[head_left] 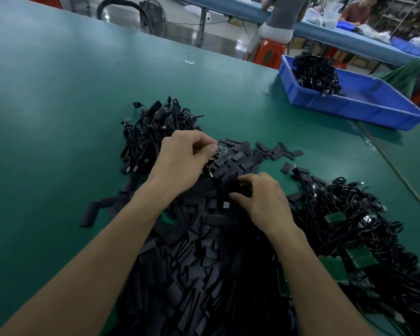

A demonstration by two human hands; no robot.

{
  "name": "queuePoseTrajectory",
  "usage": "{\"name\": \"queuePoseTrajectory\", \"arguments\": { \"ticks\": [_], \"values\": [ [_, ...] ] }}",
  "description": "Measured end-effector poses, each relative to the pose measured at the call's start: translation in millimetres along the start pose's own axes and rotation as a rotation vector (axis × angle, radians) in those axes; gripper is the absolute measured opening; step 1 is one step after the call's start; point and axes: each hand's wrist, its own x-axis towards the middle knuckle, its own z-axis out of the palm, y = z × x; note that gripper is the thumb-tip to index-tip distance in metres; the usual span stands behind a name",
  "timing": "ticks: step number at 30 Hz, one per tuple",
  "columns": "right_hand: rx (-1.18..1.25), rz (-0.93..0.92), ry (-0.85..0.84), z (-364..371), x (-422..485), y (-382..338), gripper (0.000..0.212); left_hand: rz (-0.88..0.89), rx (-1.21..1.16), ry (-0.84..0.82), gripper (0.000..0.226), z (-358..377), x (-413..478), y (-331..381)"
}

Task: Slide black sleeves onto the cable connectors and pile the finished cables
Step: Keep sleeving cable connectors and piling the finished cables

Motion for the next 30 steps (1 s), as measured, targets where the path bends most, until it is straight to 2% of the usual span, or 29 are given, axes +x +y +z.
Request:
{"name": "queuePoseTrajectory", "arguments": {
  "ticks": [4, 7, 10, 14, 18, 20, 24, 27, 30],
  "values": [
    [-0.044, 0.002, -0.032, 0.7, 0.0, -1.4, 0.059, 0.002, -0.038, -0.020, 0.018, -0.9, -0.9, 0.9],
    [-0.035, -0.018, -0.052, 0.2, -0.9, -0.8, 0.054, -0.008, -0.043, -0.011, 0.007, -1.4, -1.6, 2.9],
    [-0.017, -0.095, -0.032, 0.9, -3.0, -0.5, 0.050, -0.014, -0.028, -0.010, 0.010, -1.2, -2.2, 5.2],
    [0.118, -0.163, 0.058, 5.2, -7.8, 2.9, 0.048, -0.024, -0.023, -0.024, 0.005, -1.9, -2.4, 6.8],
    [0.297, -0.126, 0.075, 9.6, -5.8, 7.3, 0.046, -0.026, 0.009, -0.049, 0.013, -4.3, -2.2, 6.0],
    [0.273, -0.137, 0.110, 12.5, -7.6, 5.1, 0.048, -0.027, 0.008, -0.068, 0.016, -5.0, -2.0, 6.0],
    [0.094, -0.286, 0.212, 12.3, -18.9, -2.5, 0.046, -0.048, 0.041, -0.161, 0.016, -3.1, -2.1, 3.4],
    [-0.003, -0.328, 0.127, 10.1, -19.6, -2.4, 0.033, -0.060, 0.080, -0.209, 0.013, -1.5, -3.3, 2.8],
    [0.053, -0.315, 0.071, 12.7, -17.2, -1.7, 0.032, -0.064, 0.091, -0.213, 0.012, -2.7, -3.5, 2.6]
  ]
}}
